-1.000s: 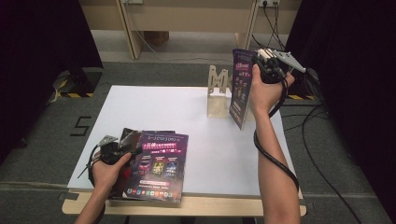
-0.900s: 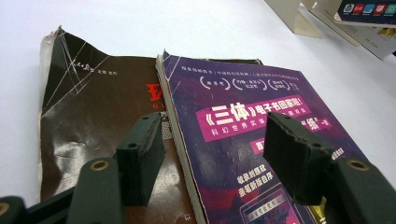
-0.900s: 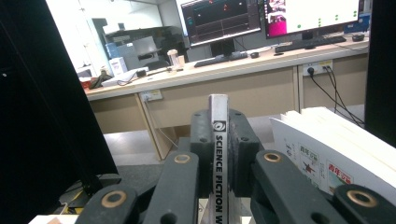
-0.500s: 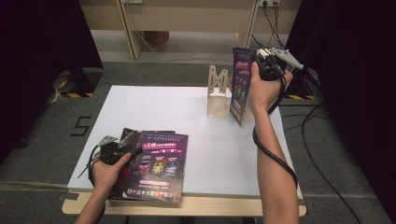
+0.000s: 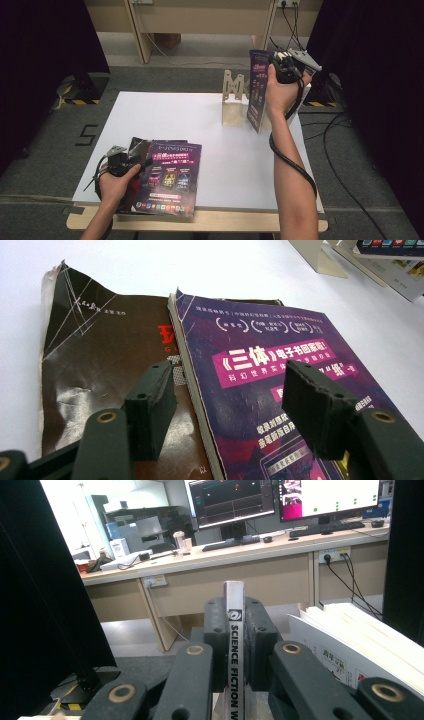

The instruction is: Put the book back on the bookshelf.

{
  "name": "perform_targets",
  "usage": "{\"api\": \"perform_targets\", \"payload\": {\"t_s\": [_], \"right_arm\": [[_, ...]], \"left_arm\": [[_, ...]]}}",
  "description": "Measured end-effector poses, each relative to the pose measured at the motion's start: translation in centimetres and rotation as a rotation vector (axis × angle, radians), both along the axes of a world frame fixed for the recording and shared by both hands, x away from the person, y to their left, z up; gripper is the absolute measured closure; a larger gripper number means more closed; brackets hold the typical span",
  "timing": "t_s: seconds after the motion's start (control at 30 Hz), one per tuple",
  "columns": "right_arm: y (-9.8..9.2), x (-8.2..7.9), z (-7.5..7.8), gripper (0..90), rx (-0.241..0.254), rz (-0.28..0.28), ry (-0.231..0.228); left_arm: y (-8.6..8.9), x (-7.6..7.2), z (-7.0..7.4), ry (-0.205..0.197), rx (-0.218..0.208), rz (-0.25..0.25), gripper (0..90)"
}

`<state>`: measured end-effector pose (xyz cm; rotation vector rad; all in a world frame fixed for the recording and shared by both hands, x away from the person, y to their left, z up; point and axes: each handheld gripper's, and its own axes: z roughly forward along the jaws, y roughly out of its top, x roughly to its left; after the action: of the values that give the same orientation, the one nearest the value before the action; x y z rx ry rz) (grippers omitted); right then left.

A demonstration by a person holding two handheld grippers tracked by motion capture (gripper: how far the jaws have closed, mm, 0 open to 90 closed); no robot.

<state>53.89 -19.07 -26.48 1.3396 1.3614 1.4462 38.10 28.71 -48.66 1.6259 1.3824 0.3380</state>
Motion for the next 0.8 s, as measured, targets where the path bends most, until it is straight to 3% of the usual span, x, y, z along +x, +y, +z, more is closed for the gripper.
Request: {"api": "perform_targets", "payload": {"t_s": [0.8], "right_arm": [[0.0,1.5,-0.4,83.6,-0.014,-0.017,0.005]], "left_arm": [[0.1,0.0,-0.2,0.011,0.003,-0.001,36.9]]}}
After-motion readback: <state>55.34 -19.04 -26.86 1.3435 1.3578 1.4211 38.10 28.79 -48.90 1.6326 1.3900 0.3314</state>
